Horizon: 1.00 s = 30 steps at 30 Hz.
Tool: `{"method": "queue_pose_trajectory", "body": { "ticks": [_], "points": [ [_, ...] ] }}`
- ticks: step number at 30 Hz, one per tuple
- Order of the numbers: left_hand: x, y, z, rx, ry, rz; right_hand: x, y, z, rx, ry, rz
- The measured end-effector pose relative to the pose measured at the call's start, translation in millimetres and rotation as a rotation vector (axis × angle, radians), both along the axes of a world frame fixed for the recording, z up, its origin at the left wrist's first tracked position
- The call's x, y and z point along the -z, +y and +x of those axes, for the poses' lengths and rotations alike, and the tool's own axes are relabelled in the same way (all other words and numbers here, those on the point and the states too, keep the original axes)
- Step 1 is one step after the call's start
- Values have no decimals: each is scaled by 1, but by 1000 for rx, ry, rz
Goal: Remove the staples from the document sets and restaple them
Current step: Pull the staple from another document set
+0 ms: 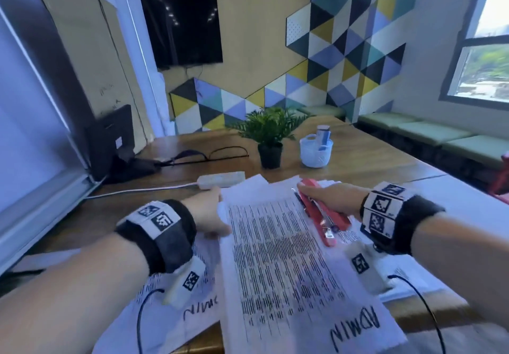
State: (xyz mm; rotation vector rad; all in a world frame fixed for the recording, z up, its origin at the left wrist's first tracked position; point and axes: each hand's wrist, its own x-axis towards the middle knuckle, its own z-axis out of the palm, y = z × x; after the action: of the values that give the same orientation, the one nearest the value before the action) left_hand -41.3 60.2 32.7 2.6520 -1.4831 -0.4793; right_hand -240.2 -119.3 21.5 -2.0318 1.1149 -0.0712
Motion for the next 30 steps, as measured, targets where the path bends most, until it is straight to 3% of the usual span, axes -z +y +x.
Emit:
{"method": "queue_pose_trajectory", "body": {
  "ticks": [3, 5, 9, 16, 21, 30],
  "points": [
    [16, -11, -13, 67, -128, 242, 1, 7, 10, -53, 209, -182],
    [18, -19, -12, 140, -212, 223, 1, 11, 22, -65, 240, -266],
    [38, -35, -15, 288, -167, 215, 13, 15, 54, -178, 298, -259],
    [49, -47, -13, 375, -223, 301, 22, 27, 77, -414, 593, -502],
    [47, -49, -9, 382, -220, 312, 33, 24, 93, -592, 702, -631],
    [47, -53, -6, 423, -230, 328, 48, 21, 120, -623, 817, -762]
  ]
}}
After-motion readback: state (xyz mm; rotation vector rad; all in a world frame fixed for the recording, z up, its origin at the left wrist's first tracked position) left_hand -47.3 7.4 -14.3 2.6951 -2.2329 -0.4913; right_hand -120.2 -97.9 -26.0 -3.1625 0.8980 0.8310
